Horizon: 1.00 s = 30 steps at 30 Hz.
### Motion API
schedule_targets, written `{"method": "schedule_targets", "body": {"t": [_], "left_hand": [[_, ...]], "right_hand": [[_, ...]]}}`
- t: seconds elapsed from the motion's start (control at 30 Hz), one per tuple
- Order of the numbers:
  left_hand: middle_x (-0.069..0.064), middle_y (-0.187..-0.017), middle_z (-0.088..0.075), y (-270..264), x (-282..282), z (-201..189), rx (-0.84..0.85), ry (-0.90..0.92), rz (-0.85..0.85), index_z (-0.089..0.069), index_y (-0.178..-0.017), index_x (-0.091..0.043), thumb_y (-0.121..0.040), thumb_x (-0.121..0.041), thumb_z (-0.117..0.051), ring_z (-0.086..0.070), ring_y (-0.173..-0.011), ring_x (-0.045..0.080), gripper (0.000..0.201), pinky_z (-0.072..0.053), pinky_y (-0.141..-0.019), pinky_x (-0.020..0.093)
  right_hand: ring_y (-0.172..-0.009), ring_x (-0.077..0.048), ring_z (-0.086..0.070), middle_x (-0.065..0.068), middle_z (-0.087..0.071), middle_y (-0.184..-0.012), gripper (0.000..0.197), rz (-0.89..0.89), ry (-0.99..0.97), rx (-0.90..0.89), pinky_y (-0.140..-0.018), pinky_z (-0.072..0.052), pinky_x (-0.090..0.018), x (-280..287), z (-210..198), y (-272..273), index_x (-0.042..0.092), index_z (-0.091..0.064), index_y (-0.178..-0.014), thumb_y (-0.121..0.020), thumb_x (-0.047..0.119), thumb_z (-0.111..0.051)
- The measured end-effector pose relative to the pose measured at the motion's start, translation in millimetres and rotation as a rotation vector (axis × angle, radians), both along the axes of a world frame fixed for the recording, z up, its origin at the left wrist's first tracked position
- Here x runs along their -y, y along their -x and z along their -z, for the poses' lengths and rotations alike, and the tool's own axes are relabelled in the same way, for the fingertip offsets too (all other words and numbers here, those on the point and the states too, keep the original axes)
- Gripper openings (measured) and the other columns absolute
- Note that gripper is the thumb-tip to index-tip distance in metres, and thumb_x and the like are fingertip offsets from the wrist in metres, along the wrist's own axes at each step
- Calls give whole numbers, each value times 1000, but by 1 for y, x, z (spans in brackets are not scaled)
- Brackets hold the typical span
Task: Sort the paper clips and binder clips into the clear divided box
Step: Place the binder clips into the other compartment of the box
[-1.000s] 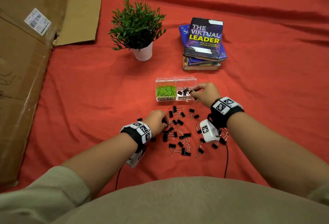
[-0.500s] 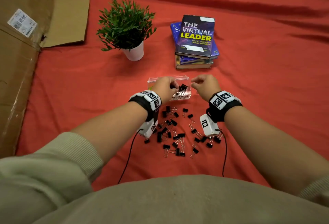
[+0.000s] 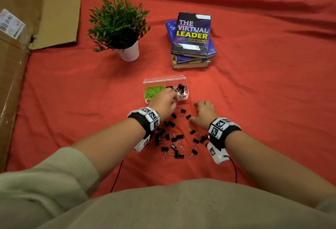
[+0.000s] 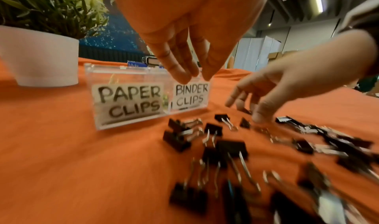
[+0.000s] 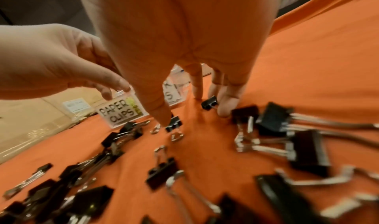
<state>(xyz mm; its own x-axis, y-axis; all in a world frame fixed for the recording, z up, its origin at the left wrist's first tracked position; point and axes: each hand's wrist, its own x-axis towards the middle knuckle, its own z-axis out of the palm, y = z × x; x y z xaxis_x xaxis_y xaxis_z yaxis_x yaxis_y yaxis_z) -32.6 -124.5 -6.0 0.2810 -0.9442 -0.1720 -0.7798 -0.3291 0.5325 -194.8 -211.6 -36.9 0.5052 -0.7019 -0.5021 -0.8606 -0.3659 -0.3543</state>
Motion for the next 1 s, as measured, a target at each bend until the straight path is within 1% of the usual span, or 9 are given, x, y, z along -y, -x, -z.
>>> {"method": "schedule_targets", "body": {"t": [0.13,0.27,0.43,0.57,0.67,0.77,0.83,0.93,1.0], "left_hand": [[-4,-119,-52,5,-28,21,88,-166,23,-57,-116,-22,-88,-14,-55,-49,-114,16,29,-52,-87,33],[-1,-136,-42,5,-41,32,148,-276,58,-39,-140,-22,-87,-8,-57,-40,-124,23,57,-52,-88,40],[3,-127,-44,1,-43,37,139,-287,45,-43,-135,-17,-84,-3,-59,-45,-117,25,55,-53,-86,43],[4,-122,-48,-3,-41,37,127,-285,39,-46,-124,-14,-82,-1,-59,-48,-114,25,45,-52,-88,42],[4,-123,-49,-3,-41,37,137,-283,49,-47,-124,-15,-83,-2,-57,-48,-115,25,43,-51,-89,41],[5,-123,-49,-3,-41,36,156,-290,56,-45,-127,-16,-85,-5,-56,-48,-116,26,44,-51,-86,42],[5,-123,-48,-3,-42,36,160,-290,67,-42,-131,-20,-86,-7,-56,-48,-116,27,49,-51,-83,42],[7,-125,-46,-3,-40,35,158,-323,91,-37,-139,-25,-88,-8,-56,-47,-117,28,57,-52,-84,44],[9,-123,-45,-3,-39,34,155,-346,104,-40,-139,-23,-88,-6,-55,-48,-116,29,55,-52,-84,45]], "right_hand": [[-118,-25,-37,-7,-37,-127,63,-155,-16,72,-98,-44,-37,-15,0,-22,24,-42,-133,-77,23,-71],[-115,-28,-42,-8,-38,-125,51,-295,-3,73,-99,-44,-40,-20,3,-27,22,-48,-128,-81,15,-67],[-97,-25,-56,-8,-46,-112,17,-334,-6,101,-85,-48,-32,-23,2,-23,9,-60,-100,-83,8,-62],[-90,-21,-56,-4,-53,-103,13,-378,-18,141,-82,-48,-30,-25,0,-20,10,-62,-91,-78,7,-63],[-84,-14,-55,1,-57,-94,10,-279,-58,246,-82,-50,-29,-21,-2,-18,13,-65,-81,-74,7,-66],[-82,-11,-58,3,-62,-92,11,-91,-120,379,-70,-47,-17,-9,-18,-24,18,-65,-80,-74,10,-70],[-80,-10,-60,4,-63,-91,12,-11,-136,448,-68,-49,-18,6,-32,-35,18,-65,-81,-75,12,-72],[-69,-4,-55,10,-58,-79,10,-32,-45,461,-61,-44,-17,26,-49,-55,16,-65,-80,-75,10,-71],[-71,-9,-54,6,-57,-79,8,-92,11,429,-67,-45,-23,33,-55,-67,14,-67,-81,-75,10,-70]]}}
